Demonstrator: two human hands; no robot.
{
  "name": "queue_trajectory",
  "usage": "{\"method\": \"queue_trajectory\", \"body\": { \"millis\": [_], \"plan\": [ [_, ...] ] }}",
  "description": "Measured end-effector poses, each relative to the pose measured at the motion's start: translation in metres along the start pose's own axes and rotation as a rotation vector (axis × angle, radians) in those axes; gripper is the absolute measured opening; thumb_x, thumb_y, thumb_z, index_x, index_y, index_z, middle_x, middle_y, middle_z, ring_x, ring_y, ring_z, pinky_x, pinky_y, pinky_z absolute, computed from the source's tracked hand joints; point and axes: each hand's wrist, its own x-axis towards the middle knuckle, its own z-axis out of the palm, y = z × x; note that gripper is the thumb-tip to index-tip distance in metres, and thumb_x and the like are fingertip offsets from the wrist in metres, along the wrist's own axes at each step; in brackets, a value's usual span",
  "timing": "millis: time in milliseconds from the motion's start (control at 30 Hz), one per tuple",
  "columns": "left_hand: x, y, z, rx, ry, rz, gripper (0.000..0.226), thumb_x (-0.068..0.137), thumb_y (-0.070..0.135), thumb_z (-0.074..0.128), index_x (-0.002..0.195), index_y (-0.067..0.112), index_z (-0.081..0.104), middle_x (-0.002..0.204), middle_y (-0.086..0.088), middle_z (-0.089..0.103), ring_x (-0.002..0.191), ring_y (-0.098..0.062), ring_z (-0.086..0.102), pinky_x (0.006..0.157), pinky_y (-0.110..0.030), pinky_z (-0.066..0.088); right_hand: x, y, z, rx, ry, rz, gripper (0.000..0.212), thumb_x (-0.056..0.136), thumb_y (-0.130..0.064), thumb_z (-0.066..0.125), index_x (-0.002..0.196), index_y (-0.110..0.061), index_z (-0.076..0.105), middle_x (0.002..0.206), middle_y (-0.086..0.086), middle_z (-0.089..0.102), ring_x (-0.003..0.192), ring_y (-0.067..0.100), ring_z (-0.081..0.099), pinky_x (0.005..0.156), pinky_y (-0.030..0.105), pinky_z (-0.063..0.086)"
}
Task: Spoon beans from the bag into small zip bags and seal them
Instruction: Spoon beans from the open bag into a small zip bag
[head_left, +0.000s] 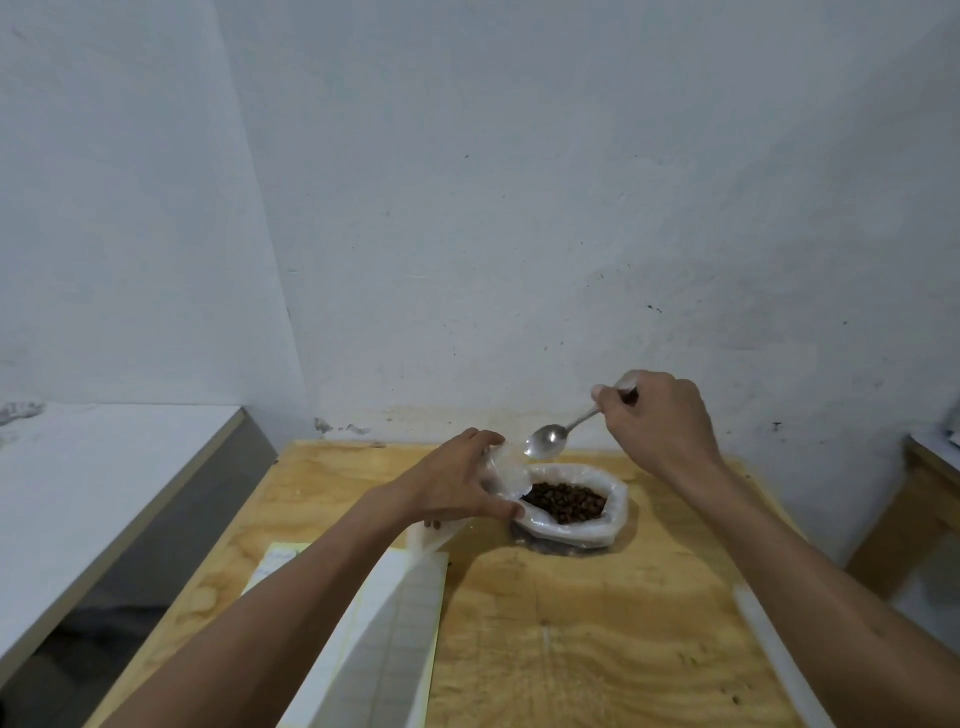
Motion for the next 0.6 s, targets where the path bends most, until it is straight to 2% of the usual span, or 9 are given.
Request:
{"method": "queue_trajectory", "body": {
  "millis": [133, 200, 300, 400, 467, 600],
  "plan": [
    [0.002, 0.001, 0.002, 0.075, -0.035, 0.025, 0.102, 0.071, 0.052, 0.085, 0.152, 0.018, 0.034, 0.143, 0.004, 0.045, 0.126, -0.017, 0.048, 0.098, -0.029, 0.044, -0.004, 0.023, 0.001, -0.234, -0.033, 0.044, 0.037, 0.095, -0.033, 0.058, 0.068, -0.008, 0.066, 0.054, 0.002, 0.057, 0.055, 0.021, 0.055, 0.047, 0.026, 0.032],
    [0.004, 0.003, 0.006, 0.124, -0.031, 0.044, 0.104, 0.070, 0.053, 0.086, 0.152, 0.017, 0.034, 0.143, 0.003, 0.045, 0.127, -0.017, 0.047, 0.099, -0.028, 0.042, -0.012, 0.035, 0.011, -0.247, -0.058, 0.084, 0.038, 0.094, -0.032, 0.059, 0.065, -0.008, 0.063, 0.053, 0.002, 0.056, 0.053, 0.021, 0.054, 0.047, 0.026, 0.030],
    [0.007, 0.008, 0.012, 0.141, -0.016, 0.064, 0.104, 0.070, 0.054, 0.086, 0.152, 0.017, 0.034, 0.145, 0.002, 0.044, 0.129, -0.018, 0.046, 0.101, -0.030, 0.042, -0.020, 0.047, 0.028, -0.073, -0.114, 0.227, 0.042, 0.090, -0.028, 0.062, 0.054, -0.010, 0.049, 0.044, -0.001, 0.044, 0.043, 0.020, 0.041, 0.047, 0.026, 0.027],
    [0.008, 0.012, 0.014, 0.157, -0.014, 0.086, 0.104, 0.070, 0.056, 0.085, 0.152, 0.017, 0.033, 0.147, 0.001, 0.043, 0.130, -0.019, 0.045, 0.102, -0.032, 0.042, -0.023, 0.056, 0.040, 0.240, -0.152, 0.486, 0.034, 0.085, -0.022, 0.067, 0.056, -0.003, 0.064, 0.047, -0.001, 0.060, 0.046, 0.021, 0.051, 0.051, 0.025, 0.036],
    [0.008, 0.013, 0.012, 0.162, -0.013, 0.091, 0.104, 0.071, 0.056, 0.084, 0.153, 0.018, 0.032, 0.148, 0.001, 0.042, 0.131, -0.019, 0.044, 0.103, -0.032, 0.041, -0.025, 0.063, 0.042, 0.390, -0.164, 0.617, 0.030, 0.085, -0.018, 0.070, 0.059, -0.004, 0.069, 0.046, -0.001, 0.061, 0.044, 0.021, 0.053, 0.049, 0.027, 0.039],
    [0.002, 0.008, 0.001, 0.125, 0.003, 0.071, 0.103, 0.073, 0.055, 0.083, 0.154, 0.019, 0.031, 0.148, 0.004, 0.041, 0.132, -0.016, 0.044, 0.104, -0.029, 0.040, -0.021, 0.068, 0.029, 0.507, -0.196, 0.679, 0.021, 0.090, -0.015, 0.069, 0.074, -0.001, 0.070, 0.051, 0.002, 0.056, 0.038, 0.017, 0.044, 0.041, 0.022, 0.030]
  ]
}}
